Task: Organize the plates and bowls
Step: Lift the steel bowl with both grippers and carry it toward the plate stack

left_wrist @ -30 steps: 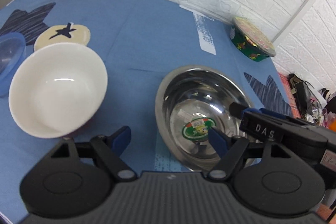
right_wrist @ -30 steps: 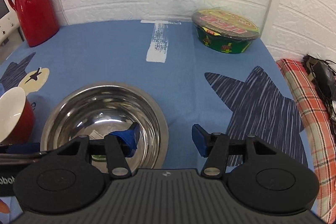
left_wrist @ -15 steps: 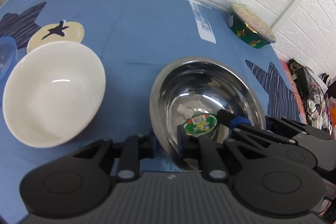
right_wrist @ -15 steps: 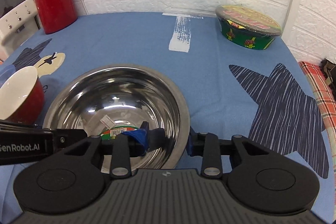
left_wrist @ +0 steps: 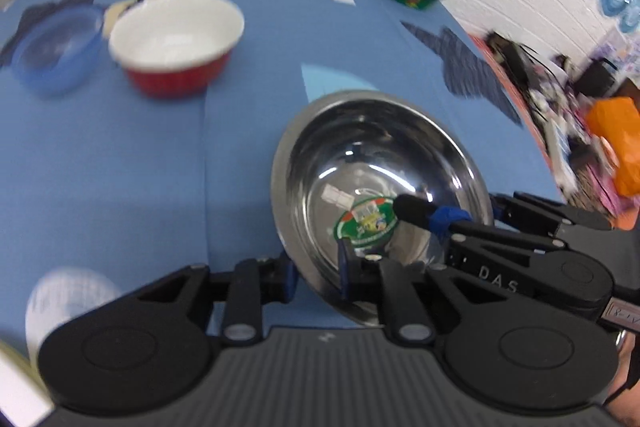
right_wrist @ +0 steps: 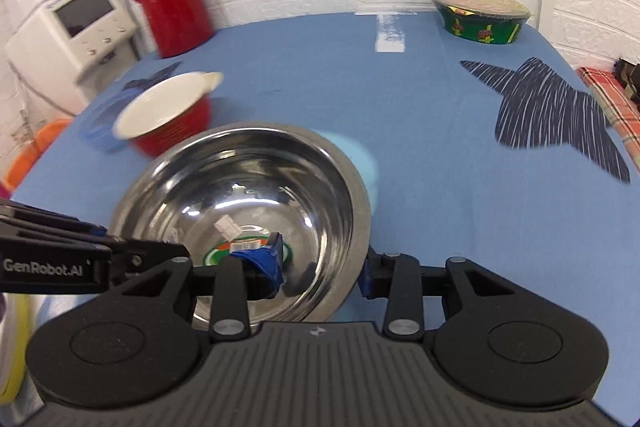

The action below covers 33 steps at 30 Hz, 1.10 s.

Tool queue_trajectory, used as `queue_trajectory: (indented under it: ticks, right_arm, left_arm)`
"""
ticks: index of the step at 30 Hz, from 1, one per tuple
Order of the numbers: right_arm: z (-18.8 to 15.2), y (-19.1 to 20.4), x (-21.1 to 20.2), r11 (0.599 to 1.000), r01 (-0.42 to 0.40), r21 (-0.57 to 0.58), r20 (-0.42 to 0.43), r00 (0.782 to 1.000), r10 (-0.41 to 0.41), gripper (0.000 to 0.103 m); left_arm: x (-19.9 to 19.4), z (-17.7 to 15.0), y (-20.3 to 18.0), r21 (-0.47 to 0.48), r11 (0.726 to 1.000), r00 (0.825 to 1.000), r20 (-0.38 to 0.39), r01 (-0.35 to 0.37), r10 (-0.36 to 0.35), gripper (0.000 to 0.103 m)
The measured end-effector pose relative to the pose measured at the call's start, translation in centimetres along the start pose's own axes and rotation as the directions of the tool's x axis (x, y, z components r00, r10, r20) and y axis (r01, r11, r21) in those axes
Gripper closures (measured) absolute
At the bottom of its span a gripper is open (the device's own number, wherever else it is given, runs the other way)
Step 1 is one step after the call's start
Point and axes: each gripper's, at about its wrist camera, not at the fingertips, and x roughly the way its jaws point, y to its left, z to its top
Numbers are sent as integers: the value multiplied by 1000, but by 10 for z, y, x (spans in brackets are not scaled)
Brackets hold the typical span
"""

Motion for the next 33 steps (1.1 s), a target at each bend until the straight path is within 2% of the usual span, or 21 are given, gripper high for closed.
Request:
queue_trajectory:
  ticks: [4,7,11,15,19,26,28,29,30,31,33]
  right_arm:
    - [-44,39,-45,999,-26,-42,28,999,27,79]
    - [-73,65,-69,996,-25,-85,48,998,29,78]
    - [-100,73,-83,998,-37,-59,56,998,40,77]
    - [-113,74,-87,999,-13,-43,41,999,15,77]
    - [-116,69,-85,1000,-4,-22,37,999,5,76]
    - [-118,66,-77,999,-40,-23,19,999,40,75]
    - [-118,69,-76,999,-26,-40,20,999,27,75]
    - [-116,70,-75,999,-23,-46,17,1000,24,74]
    - [-115,69,-75,999,-26,-37,14,1000,27,74]
    - [-115,67,-76,999,-35,-21,10,999,35,75]
    - [-114,61,-79,999,-37,17,3,999,37,76]
  left_arm:
    - [-36,-57,8,35,999,1000,-1,2,-2,91]
    - [-50,-89,16,18,999,999,-6,32,-32,91]
    - [-57,-114,16,27,998,999,-2,54,-54,91]
    - [-55,-120,9,62,996,998,11,56,-56,91]
    - [-45,-115,10,56,997,998,-7,56,-56,92]
    - [-45,-116,5,87,995,999,-3,48,-48,89]
    - [-46,-117,2,97,995,999,2,34,-34,87]
    - [-45,-116,1,103,994,1000,0,28,-28,66]
    - [-47,-116,2,102,994,1000,5,29,-30,54]
    - [-49,-116,3,96,995,999,21,33,-35,36]
    - [-57,-116,3,100,994,998,56,33,-39,37]
